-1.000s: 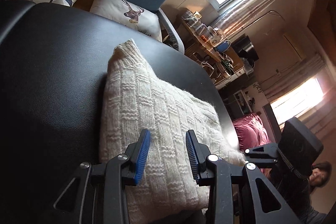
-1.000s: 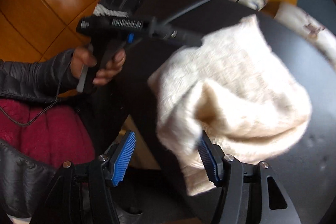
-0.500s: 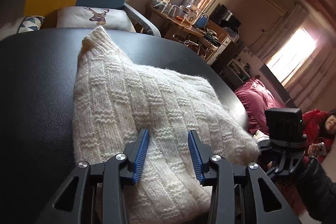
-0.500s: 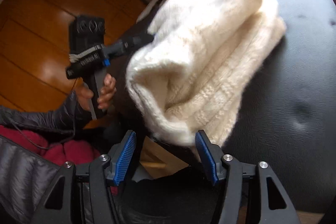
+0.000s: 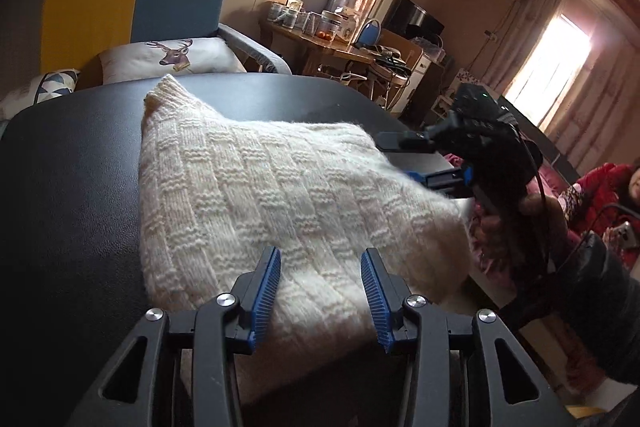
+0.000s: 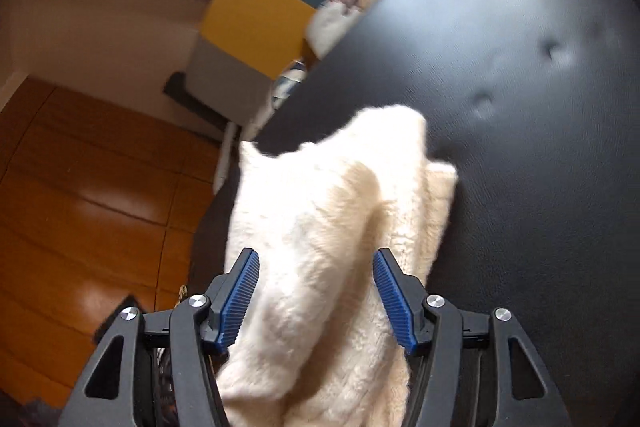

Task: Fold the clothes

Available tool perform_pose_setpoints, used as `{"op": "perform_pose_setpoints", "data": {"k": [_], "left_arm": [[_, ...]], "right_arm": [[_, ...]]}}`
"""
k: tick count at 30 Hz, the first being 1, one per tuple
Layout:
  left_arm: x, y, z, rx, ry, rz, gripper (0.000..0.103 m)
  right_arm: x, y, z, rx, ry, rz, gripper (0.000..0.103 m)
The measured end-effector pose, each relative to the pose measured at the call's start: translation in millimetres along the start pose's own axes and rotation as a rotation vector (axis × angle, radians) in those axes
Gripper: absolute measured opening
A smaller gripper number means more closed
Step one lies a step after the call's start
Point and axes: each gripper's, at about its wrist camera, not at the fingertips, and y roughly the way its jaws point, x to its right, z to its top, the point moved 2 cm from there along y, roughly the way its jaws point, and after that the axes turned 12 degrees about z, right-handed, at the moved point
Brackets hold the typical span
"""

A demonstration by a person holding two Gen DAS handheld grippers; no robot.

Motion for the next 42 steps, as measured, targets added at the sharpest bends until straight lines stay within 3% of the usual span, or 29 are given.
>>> {"op": "perform_pose_setpoints", "data": {"k": [2, 3, 4, 5, 9, 11, 12, 13, 15, 17, 21, 24, 27, 29, 31, 34, 38, 42], "left_arm": [[2, -5, -8, 0.001, 0.006, -0.013, 0.043], [3, -7, -11, 0.002, 0.016, -0.018, 0.043], [5, -8, -14, 0.002, 0.030, -0.020, 0.043], [6, -8, -17, -0.002, 0.053, -0.019, 0.043], [11, 16, -32, -0.104, 0.162, -0.015, 0.047], [13, 22, -38, -0.121, 0.196, -0.021, 0.047], [15, 23, -39, -0.120, 0.219, -0.020, 0.048], [18, 24, -40, -0.126, 0.248, -0.022, 0.053], [23, 26, -42, -0.142, 0.309, -0.025, 0.054], [25, 25, -41, -0.155, 0.345, -0.026, 0.054], [17, 21, -28, -0.184, 0.267, -0.086, 0.054], [10, 19, -12, -0.167, 0.195, -0.106, 0.054], [4, 17, 3, -0.149, 0.123, -0.125, 0.054], [-1, 16, 13, -0.137, 0.076, -0.138, 0.055], [-5, 14, 24, -0.125, 0.028, -0.152, 0.055], [-5, 18, 31, -0.123, 0.003, -0.149, 0.055], [-5, 30, 23, -0.146, 0.013, -0.132, 0.057], [-16, 38, 18, -0.152, -0.030, -0.145, 0.058]], "right_arm": [[-1, 7, 0, 0.009, 0.006, 0.037, 0.058], [-3, 13, 0, 0.002, -0.018, 0.010, 0.044], [-5, 20, -1, -0.017, -0.046, -0.043, 0.023], [-8, 26, -3, -0.039, -0.073, -0.084, 0.020], [-52, 36, -3, -0.112, -0.311, -0.285, 0.016], [-87, 35, 0, -0.121, -0.525, -0.465, 0.016], [-95, 38, -1, -0.146, -0.628, -0.595, 0.016], [-90, 46, 1, -0.184, -0.673, -0.696, 0.015], [-57, 55, 1, -0.270, -0.621, -0.754, 0.015], [-24, 48, -6, -0.292, -0.546, -0.741, 0.015], [-13, -5, -5, -0.071, -0.295, -0.403, 0.019], [-19, -37, -17, 0.020, -0.197, -0.212, 0.031], [-26, -42, -31, -0.005, -0.182, -0.139, 0.037], [-24, -36, -32, -0.021, -0.139, -0.062, 0.052], [-19, -28, -30, -0.012, -0.110, -0.005, 0.075], [-8, -10, -19, 0.020, -0.048, 0.031, 0.075], [25, 17, -11, 0.021, 0.152, 0.058, 0.074], [30, 16, -24, 0.108, 0.124, 0.122, 0.072]]}}
